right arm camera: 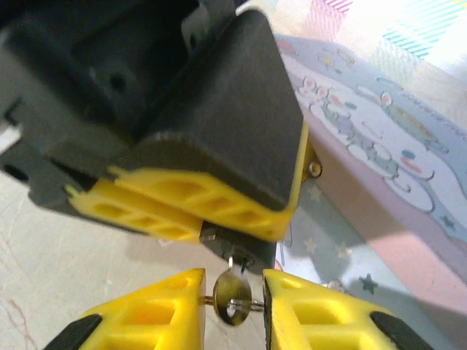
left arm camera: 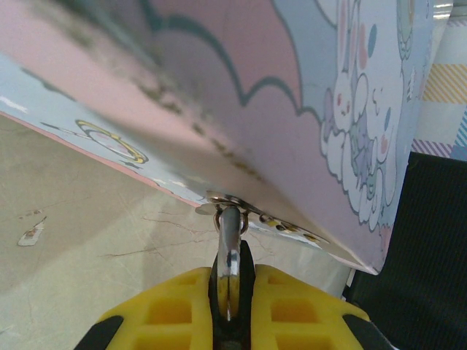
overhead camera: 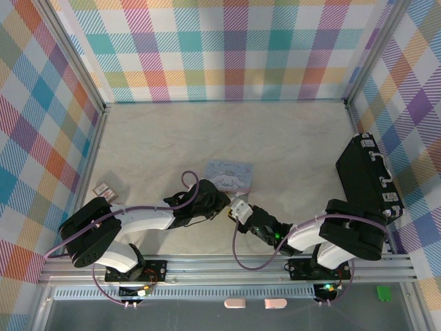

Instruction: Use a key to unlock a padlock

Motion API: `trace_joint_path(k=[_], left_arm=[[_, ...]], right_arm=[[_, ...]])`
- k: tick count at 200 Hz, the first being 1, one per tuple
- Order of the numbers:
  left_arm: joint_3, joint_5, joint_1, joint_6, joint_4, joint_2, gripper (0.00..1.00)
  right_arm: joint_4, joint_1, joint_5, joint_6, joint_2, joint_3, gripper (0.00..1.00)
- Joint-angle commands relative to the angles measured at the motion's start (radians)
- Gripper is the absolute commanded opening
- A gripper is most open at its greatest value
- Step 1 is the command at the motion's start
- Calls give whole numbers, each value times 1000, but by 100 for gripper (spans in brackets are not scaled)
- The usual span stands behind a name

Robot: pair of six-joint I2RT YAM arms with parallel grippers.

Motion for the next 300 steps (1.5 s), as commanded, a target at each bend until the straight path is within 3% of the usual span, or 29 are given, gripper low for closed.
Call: trace_joint_path(k=[1,58,105,172,212,236,263,300], left_arm=[[-6,21,-4,-8,56,-17,0],[0,16,-9,-8,47,-24,0],[3,6,-9,-4,26,-41,0],[1,8,-10,2,22,-43,0],[2,8,-10,9,24,-36,0],[1,0,-7,25,19,-31,0],[-30,-9,38,78,90,-30,0],[68,-53,45,217,-32,-8,0]], right_arm=[[32,5,27,29,14,31,23],[28,3,62,60,36,31,16],[36,3,93,60,55,25,23],[39,3,97,60,65,34,16],[3,-1,111,174,56,48,6],[-93,-30,74,341,28,69,0],[-198,-113,-81,584,-14,81,0],[-175,-173,-216,757,8,81,0]])
